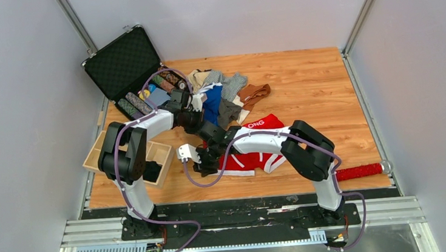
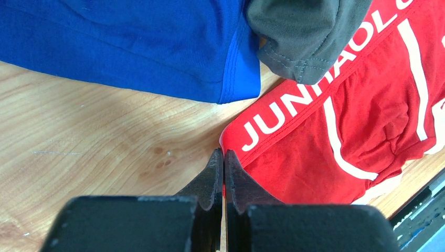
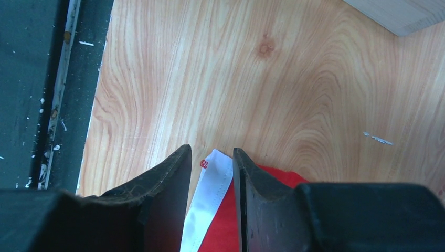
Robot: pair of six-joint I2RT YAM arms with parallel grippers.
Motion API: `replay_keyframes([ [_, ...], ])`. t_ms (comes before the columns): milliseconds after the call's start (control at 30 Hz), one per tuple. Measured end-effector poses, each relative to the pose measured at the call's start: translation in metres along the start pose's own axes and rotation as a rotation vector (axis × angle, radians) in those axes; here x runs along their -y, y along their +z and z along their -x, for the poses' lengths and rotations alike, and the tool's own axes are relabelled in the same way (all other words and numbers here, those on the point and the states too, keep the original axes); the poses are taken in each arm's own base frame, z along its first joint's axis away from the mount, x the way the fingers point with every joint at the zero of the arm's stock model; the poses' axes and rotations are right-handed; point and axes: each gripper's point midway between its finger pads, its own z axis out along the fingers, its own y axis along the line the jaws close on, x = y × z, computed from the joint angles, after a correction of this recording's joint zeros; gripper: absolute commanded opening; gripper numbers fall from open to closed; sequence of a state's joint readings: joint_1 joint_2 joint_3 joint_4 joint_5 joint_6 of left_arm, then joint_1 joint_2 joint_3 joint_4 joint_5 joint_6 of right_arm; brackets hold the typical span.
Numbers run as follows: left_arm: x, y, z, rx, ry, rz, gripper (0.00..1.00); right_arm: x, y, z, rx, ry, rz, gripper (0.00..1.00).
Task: Roll the underwear
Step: Fold the underwear at the center of the board.
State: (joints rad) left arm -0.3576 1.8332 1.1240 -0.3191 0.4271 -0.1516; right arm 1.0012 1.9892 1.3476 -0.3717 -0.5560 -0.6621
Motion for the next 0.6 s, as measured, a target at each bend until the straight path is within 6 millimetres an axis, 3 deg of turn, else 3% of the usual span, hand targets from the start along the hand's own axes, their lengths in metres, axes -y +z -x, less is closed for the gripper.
replay_keyframes([
  [600,0.001,-0.001,0.002,0.004,-0.002,-0.010,0.00,0.006,0.010,-0.019,-0.063,-0.067,-0.019,0.39],
])
